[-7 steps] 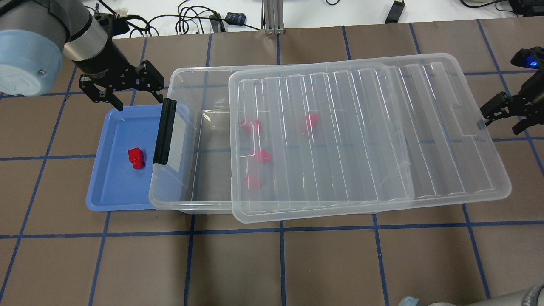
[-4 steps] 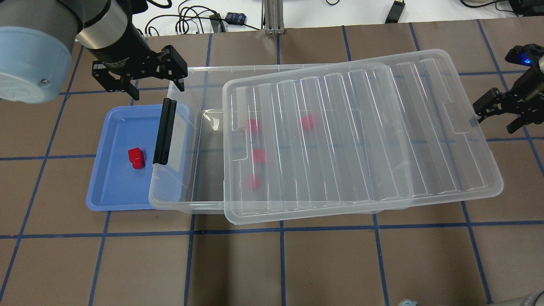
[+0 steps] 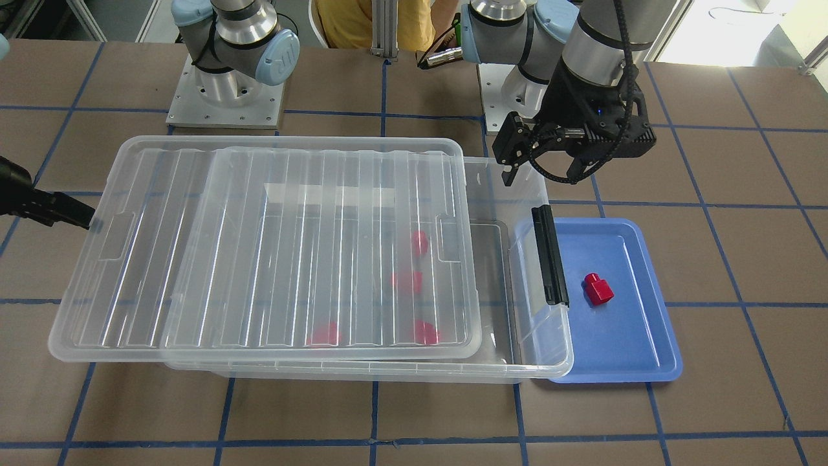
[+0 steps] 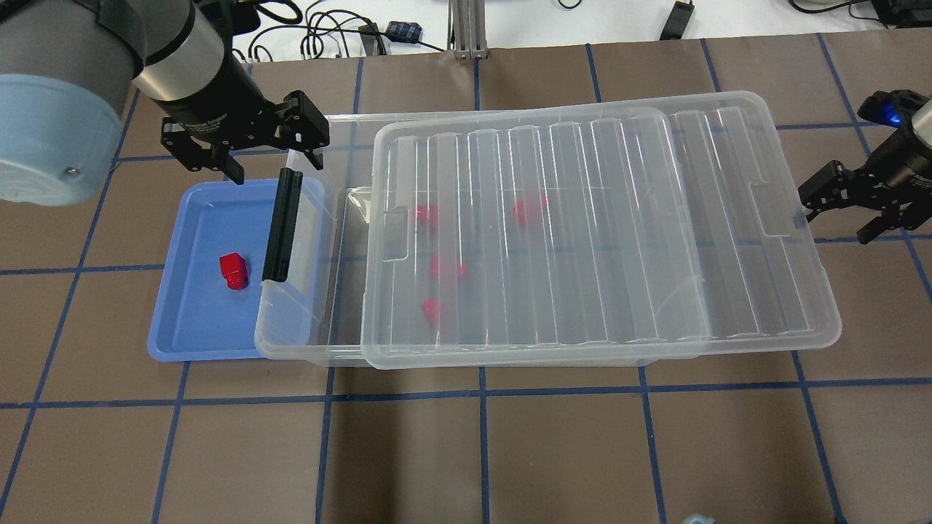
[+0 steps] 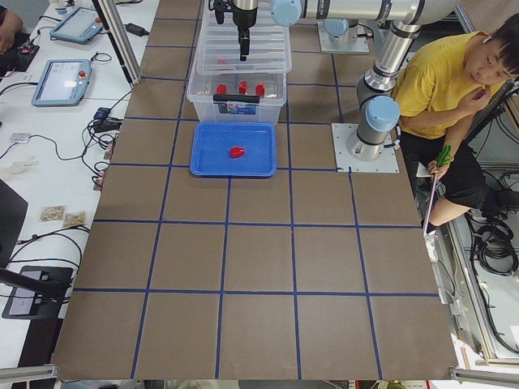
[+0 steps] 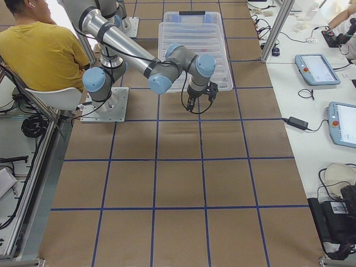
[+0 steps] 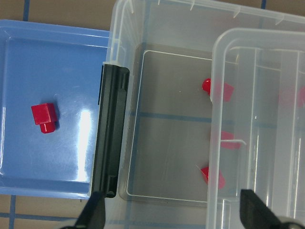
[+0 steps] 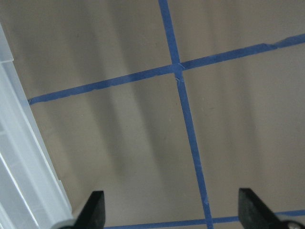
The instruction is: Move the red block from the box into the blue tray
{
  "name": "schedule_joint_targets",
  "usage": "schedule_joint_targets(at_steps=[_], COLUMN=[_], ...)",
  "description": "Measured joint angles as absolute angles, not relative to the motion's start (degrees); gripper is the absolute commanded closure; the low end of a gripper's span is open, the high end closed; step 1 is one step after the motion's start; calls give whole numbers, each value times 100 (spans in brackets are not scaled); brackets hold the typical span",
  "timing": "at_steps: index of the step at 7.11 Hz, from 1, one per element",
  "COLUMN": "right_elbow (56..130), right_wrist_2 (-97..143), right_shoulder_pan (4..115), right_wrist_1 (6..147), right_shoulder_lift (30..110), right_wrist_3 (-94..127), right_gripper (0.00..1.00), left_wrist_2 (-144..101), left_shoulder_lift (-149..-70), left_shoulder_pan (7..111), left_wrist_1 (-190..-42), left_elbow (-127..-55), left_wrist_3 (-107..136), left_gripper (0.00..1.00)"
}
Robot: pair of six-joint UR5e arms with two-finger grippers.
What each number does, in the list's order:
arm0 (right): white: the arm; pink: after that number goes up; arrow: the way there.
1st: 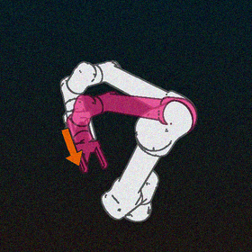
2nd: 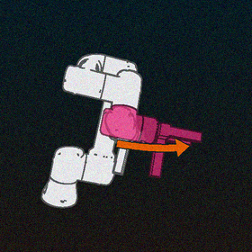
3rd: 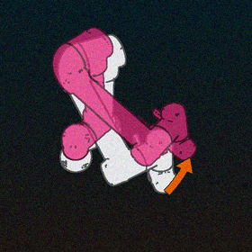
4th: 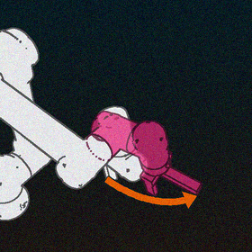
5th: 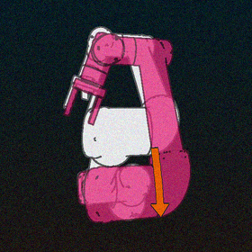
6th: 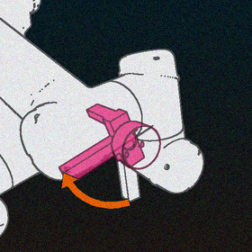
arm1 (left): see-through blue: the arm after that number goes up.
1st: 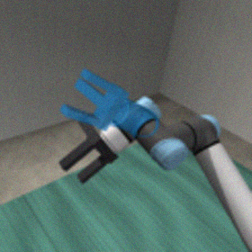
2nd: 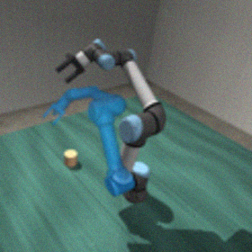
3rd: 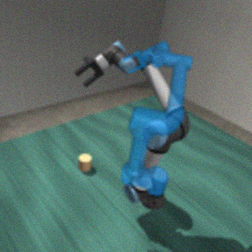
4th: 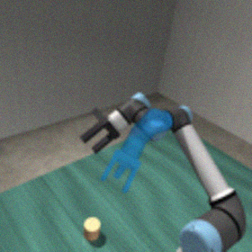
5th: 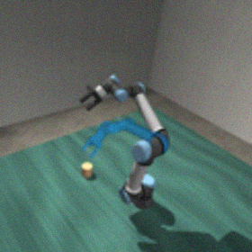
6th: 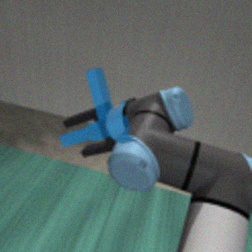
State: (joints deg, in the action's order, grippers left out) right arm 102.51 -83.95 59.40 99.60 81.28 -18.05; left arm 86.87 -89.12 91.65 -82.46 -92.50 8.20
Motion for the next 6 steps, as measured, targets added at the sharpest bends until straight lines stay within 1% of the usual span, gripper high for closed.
schedule_joint_targets(at_steps=[2,6], right_elbow=[10346,10794], right_wrist_2=[-8250,-8051], right_shoulder_pan=[5955,5959], right_wrist_1=[9954,9966], right_shoulder_lift=[8217,8594], right_wrist_3=[-1538,-1300], right_gripper=[0,0], left_wrist_2=[8795,9004], left_shoulder_lift=[-8887,-8857], left_shoulder_pan=[9173,9153], left_wrist_1=[-8299,-8566], left_elbow=[-9236,-9161], left_wrist_3=[883,872], left_gripper=[0,0])
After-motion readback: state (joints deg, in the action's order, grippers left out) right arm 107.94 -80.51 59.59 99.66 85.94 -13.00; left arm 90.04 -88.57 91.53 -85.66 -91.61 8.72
